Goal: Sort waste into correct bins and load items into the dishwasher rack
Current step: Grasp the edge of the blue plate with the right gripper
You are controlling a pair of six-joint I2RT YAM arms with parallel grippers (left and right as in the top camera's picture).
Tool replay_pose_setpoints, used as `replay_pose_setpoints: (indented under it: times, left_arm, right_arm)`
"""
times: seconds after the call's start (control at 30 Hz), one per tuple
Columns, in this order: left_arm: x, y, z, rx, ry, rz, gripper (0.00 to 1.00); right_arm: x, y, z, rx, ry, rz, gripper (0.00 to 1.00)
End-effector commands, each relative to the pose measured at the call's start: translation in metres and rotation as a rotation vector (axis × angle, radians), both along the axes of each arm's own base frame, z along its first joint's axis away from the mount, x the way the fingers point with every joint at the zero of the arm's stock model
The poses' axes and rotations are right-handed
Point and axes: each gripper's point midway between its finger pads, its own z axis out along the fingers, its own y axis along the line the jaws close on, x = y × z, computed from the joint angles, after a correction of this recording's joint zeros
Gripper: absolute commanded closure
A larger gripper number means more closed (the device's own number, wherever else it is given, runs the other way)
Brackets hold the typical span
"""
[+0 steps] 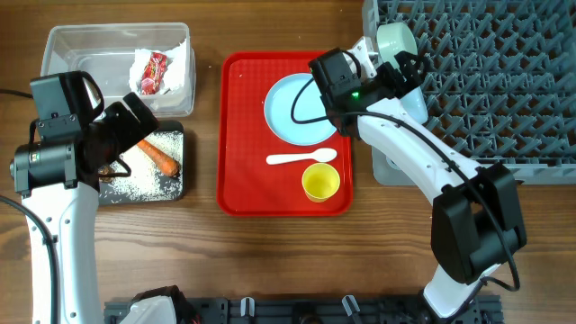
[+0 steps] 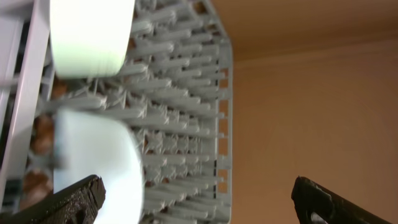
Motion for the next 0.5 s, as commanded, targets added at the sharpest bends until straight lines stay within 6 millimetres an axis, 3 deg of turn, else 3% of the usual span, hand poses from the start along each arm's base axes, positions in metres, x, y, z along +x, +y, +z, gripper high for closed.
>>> replay_pose_setpoints:
  times: [0.0,0.23,0.3,0.47]
  left_arm:
    - [0.002,-0.002,0.003,-0.013,-0.009,0.001,0.00]
    - [0.002,-0.002,0.003,-0.013,-0.009,0.001,0.00]
    - [0.002,-0.002,0.003,-0.013,-0.009,0.001,0.00]
    - [0.002,-0.002,0.003,-0.013,-0.009,0.001,0.00]
  right_arm:
    - [0.009,0.001,0.019,-0.063,-0.035,0.002,0.00]
    - [0.036,0.017,0.061,-0.024,-0.223,0.042,0.00]
    - [0.040,0.025,0.065,0.006,-0.257,0.066,0.00]
    - [0.040,0.084,0.031,0.121,-0.130,0.295,0.00]
